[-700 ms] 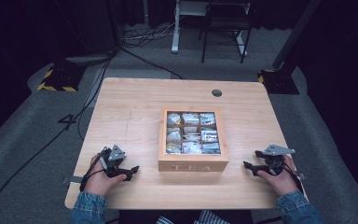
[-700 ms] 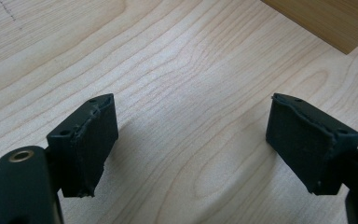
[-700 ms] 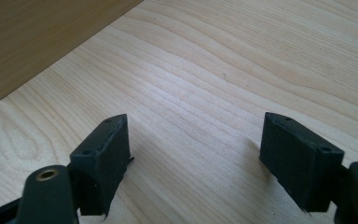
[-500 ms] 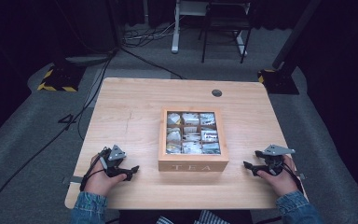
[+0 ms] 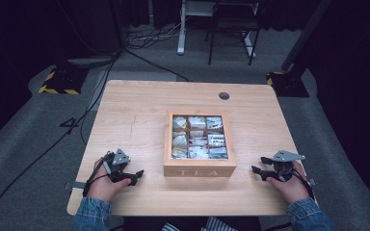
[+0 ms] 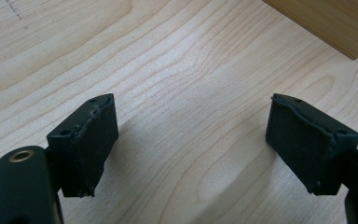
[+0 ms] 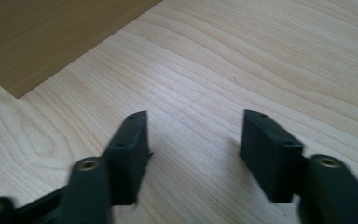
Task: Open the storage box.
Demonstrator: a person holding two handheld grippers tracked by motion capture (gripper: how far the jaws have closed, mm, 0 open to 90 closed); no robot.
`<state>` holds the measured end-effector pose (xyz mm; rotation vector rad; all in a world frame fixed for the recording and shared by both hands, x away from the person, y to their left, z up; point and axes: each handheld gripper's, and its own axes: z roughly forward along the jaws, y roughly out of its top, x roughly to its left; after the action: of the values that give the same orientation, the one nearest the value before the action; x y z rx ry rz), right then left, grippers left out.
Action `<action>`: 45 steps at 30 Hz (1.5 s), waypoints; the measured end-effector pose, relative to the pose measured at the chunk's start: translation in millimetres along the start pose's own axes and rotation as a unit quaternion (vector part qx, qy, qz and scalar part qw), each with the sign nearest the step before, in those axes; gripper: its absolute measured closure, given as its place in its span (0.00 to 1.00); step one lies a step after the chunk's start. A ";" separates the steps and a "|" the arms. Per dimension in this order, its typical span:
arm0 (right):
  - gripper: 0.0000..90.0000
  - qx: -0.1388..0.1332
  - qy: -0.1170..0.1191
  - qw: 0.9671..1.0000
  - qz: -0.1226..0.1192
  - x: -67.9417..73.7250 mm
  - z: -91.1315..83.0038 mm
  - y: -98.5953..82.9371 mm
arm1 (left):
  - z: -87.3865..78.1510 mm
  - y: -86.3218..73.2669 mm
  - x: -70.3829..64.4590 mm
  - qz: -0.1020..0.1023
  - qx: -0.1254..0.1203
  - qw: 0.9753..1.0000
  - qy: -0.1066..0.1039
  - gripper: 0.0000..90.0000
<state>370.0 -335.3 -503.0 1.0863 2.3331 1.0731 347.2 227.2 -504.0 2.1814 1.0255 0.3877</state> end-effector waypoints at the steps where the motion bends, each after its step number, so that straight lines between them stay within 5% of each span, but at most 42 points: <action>1: 0.57 0.000 0.002 1.000 0.000 0.1 -0.8 0.0 | 0.0 0.0 0.1 0.000 0.000 1.000 0.000 0.19; 4: 0.85 0.009 0.009 0.999 -0.033 2.1 -9.5 5.7 | 0.5 0.4 0.7 0.000 -0.002 1.000 0.000 0.19; 5: 0.85 0.009 0.009 0.999 -0.033 2.1 -9.5 5.7 | 0.6 0.5 0.8 0.001 -0.002 1.000 0.000 0.19; 8: 1.00 -0.002 0.027 1.000 0.006 5.5 -25.5 16.2 | 1.2 1.1 0.8 -0.002 -0.001 1.000 -0.001 0.19; 11: 1.00 -0.005 0.035 0.999 0.022 6.8 -31.9 19.5 | 1.3 1.2 0.8 -0.003 -0.001 1.000 -0.001 0.19; 18: 1.00 -0.035 0.106 0.993 0.026 18.3 -44.3 29.0 | 1.6 1.5 1.2 -0.001 -0.001 1.000 0.001 0.19; 26: 1.00 -0.049 0.111 0.993 0.018 21.7 -49.7 31.7 | 1.8 1.7 1.4 0.000 -0.001 1.000 0.001 0.19; 33: 1.00 -0.047 0.121 0.991 -0.023 32.5 -46.5 39.3 | 2.4 2.3 0.0 -0.006 -0.001 1.000 0.008 0.20; 36: 1.00 -0.040 0.139 0.988 -0.050 41.9 -38.2 48.3 | 2.9 2.9 -0.6 -0.011 -0.001 1.000 0.011 0.20; 45: 1.00 -0.035 0.163 0.983 -0.071 52.9 -26.1 57.4 | 3.0 3.0 -2.0 -0.013 -0.001 1.000 0.019 0.20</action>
<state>349.4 -283.6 -442.3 0.7512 2.5524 1.3520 349.1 223.0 -504.1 2.1642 1.0710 0.4192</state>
